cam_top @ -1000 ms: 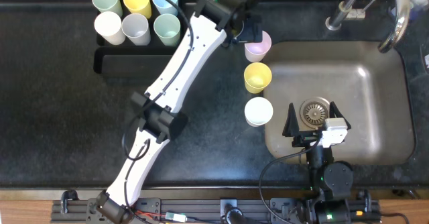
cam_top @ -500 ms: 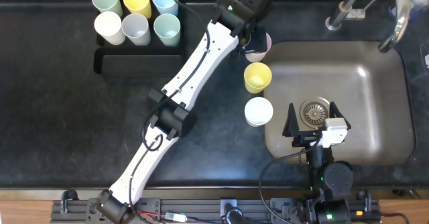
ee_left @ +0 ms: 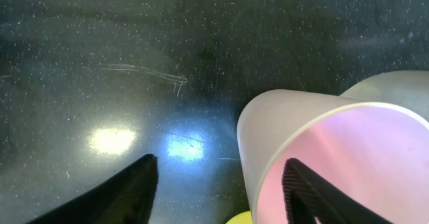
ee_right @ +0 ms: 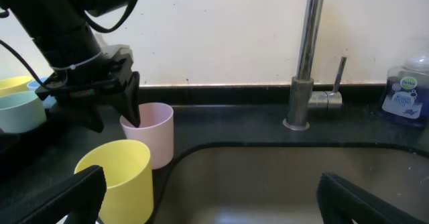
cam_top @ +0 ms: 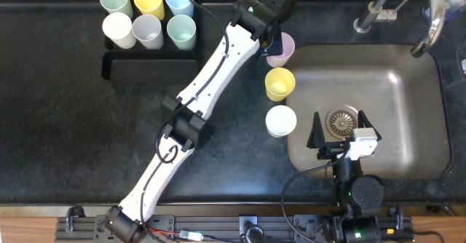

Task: Store Cups

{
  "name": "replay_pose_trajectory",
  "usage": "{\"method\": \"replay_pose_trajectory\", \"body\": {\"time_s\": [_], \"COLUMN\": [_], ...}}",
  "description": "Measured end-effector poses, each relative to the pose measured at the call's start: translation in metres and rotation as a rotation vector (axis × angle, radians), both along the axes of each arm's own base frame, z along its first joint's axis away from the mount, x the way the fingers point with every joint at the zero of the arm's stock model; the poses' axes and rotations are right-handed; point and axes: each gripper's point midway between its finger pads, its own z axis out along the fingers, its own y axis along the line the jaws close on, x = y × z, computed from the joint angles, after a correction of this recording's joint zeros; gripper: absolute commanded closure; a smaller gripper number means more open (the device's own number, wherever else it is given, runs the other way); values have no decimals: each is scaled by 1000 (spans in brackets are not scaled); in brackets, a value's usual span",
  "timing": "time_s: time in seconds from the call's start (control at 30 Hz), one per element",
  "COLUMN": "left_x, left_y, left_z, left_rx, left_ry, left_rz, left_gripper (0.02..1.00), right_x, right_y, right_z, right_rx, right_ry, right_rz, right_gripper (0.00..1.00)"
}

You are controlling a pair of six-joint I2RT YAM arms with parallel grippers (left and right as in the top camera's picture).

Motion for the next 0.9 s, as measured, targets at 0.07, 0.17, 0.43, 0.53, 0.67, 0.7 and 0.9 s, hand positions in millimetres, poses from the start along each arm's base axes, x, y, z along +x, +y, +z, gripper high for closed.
{"method": "replay_pose_trajectory", "body": {"time_s": [0.07,0.17,0.43,0.53,0.67,0.7,0.9], "left_x": [0,0,-1,-2,-2,-2,-3], "left_y": [0,0,0,2,-1,0,-2], "left_z": [0,0,0,-1,2,2,3], "left_rx": [0,5,18,26,17,19,24], "left_ry": [0,-2,-1,2,-6,-3,-9], "left_rz": [-2,-18,-52,-65,-79,-81,-109], "left_gripper": [481,535,818,917,980,985,985], "right_x": [0,0,0,0,0,0,0], "right_y": [0,0,0,0,0,0,0], "right_z": [0,0,0,0,0,0,0], "right_rx": [0,0,0,1,0,0,1], "right_ry": [0,0,0,0,0,0,0], "right_rz": [0,0,0,1,1,1,0], "right_gripper": [5,3,3,5,3,5,3]}}
